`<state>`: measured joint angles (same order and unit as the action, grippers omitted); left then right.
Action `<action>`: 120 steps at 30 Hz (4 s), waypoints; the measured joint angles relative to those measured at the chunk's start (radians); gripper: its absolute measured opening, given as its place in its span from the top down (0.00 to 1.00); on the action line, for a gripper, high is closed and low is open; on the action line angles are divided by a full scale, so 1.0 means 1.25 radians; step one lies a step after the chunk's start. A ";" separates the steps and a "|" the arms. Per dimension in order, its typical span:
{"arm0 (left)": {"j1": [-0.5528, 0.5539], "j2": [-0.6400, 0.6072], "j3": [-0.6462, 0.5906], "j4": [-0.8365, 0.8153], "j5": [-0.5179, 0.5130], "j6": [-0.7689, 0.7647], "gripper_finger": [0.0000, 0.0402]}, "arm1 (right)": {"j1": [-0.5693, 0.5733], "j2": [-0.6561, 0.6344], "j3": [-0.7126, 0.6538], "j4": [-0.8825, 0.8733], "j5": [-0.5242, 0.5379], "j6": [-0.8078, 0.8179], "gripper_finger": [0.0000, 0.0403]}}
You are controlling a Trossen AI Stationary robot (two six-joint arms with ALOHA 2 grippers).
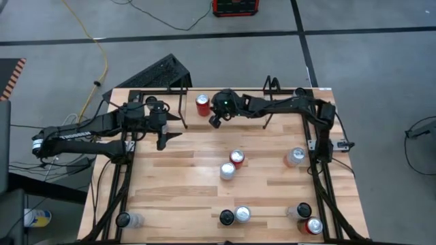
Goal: Place canned beverage on shelf
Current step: Put the top left red black soda can on the shelf
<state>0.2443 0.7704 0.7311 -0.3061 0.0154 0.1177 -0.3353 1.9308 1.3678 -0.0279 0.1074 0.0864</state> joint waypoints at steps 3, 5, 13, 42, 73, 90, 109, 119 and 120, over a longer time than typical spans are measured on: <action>0.000 0.000 0.000 -0.001 0.000 0.000 0.31 | -0.004 0.006 0.000 0.012 -0.001 0.003 0.96; 0.000 0.000 0.000 -0.001 -0.001 -0.001 0.31 | -0.008 0.006 0.000 0.014 -0.001 0.003 0.96; 0.000 0.000 0.000 -0.002 -0.002 -0.002 0.31 | -0.014 0.006 0.000 0.074 -0.003 0.002 0.95; 0.000 0.000 0.000 -0.001 -0.054 0.014 0.31 | 0.011 0.030 0.000 0.163 -0.113 -0.012 0.95; 0.098 0.003 0.001 0.070 -0.129 0.102 0.31 | -0.040 0.030 0.000 0.283 -0.300 -0.091 0.95; 0.179 0.137 0.001 0.139 -0.129 0.128 0.31 | -0.023 0.035 0.000 0.299 -0.280 -0.121 0.95; 0.215 0.144 0.001 0.153 -0.109 0.144 0.31 | -0.022 0.083 0.030 0.338 -0.241 -0.139 0.95; 0.215 0.144 0.001 0.154 -0.106 0.135 0.31 | -0.032 0.082 0.030 0.334 -0.230 -0.139 0.95; 0.215 0.144 0.001 0.154 -0.103 0.134 0.31 | -0.034 0.082 0.030 0.334 -0.229 -0.139 0.95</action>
<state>0.5125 0.9501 0.7322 -0.1143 -0.1139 0.2855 -0.3777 2.0338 1.4052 0.3901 -0.1785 -0.0871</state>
